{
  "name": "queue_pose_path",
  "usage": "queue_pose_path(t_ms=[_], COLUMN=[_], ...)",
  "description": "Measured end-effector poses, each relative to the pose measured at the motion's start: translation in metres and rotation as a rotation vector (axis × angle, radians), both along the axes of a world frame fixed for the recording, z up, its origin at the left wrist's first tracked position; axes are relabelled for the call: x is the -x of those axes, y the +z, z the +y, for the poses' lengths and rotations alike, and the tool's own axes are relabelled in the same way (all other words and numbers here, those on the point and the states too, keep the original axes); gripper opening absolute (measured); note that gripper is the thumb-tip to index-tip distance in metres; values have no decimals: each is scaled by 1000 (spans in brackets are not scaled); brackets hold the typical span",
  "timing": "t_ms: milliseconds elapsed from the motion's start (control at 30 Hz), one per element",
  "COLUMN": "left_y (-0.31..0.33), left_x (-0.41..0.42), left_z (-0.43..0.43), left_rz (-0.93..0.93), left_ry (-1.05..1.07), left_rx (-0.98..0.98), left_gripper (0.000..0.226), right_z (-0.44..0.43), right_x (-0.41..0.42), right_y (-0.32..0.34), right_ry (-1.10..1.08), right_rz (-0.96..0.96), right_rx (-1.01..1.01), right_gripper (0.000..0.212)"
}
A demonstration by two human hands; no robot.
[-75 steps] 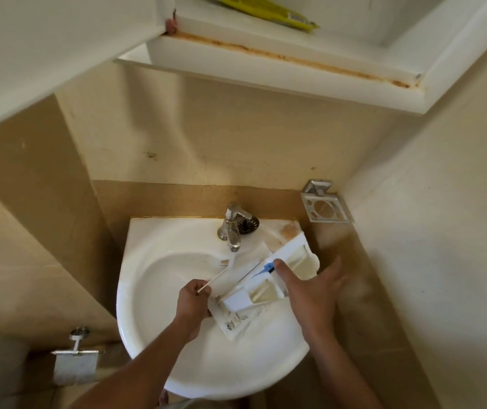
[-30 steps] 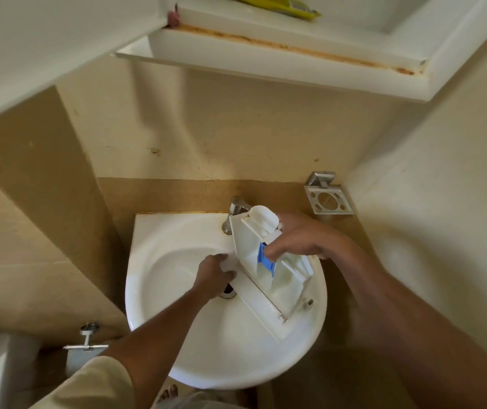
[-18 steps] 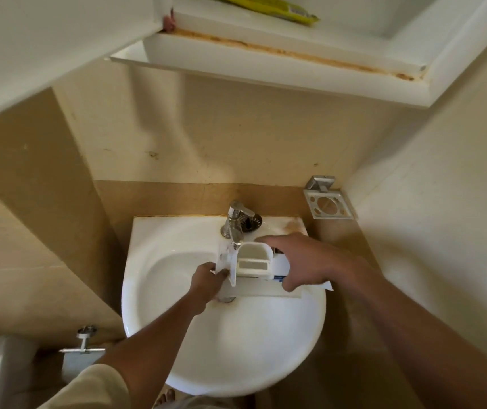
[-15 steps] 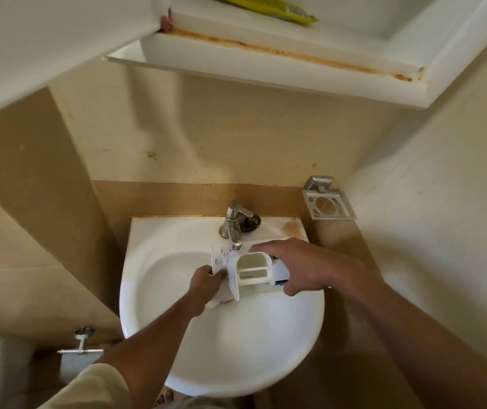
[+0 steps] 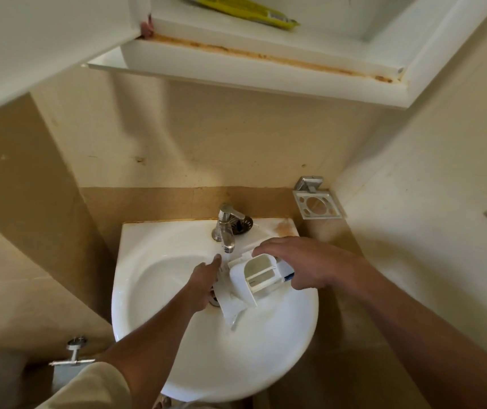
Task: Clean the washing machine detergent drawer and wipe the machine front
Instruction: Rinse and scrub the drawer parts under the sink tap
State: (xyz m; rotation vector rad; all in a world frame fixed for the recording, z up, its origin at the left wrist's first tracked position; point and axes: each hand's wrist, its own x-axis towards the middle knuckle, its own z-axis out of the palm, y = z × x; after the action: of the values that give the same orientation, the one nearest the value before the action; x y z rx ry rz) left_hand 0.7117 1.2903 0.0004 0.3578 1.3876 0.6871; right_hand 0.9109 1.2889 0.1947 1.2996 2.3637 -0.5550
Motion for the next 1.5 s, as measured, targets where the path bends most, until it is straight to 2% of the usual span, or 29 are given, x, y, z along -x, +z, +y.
queue_pose_path(t_ms=[200,400,567,633,800,900,1033,1100,1167,1233,1333,1433,1500], left_y=[7,8,6,10,12,12,22,22,22,23,29,38,45], left_x=[3,4,5,5,4,3,8,14,21,28,32,25,18], left_z=[-2,-6,-4,-7,-13,-15,-14,-13,-13,-15,-18,-22,-26], left_rz=[-108,-62,-4,-8,-42,23,203,238,215,120,-6,47,173], left_ry=[106,-37,37,-2,-16,-31,-86,-31,4,63,152,156,121], left_rx=[4,-90,-123,-104,-90,-105,-125,-119,-111,-91,-124,-220,-307], left_gripper=[20,36,31,34,38,37,45,51,34,22,19,11,10], right_z=[-6,-14,-9,-5,-5,-7,-9,-10,-10,-9,-14,-25,-31], right_x=[-9,-16,-18,-16,-1,9,14,12,7,-2,-21,-38,-44], right_y=[-10,-22,-21,-17,-11,-12,-9,-7,-5,-9,-23,-45,-62], right_ry=[38,12,-203,-276,-263,-241,-338,-420,-535,-675,-921,-1143,-1256], right_rz=[21,73,208,259,250,231,249,300,364,456,641,756,794], right_rx=[-147,-232,-235,-216,-219,-271,-263,-226,-185,-117,18,166,245], right_gripper=[91,93,83,82,78,74,64,54,47,42,39,40,44])
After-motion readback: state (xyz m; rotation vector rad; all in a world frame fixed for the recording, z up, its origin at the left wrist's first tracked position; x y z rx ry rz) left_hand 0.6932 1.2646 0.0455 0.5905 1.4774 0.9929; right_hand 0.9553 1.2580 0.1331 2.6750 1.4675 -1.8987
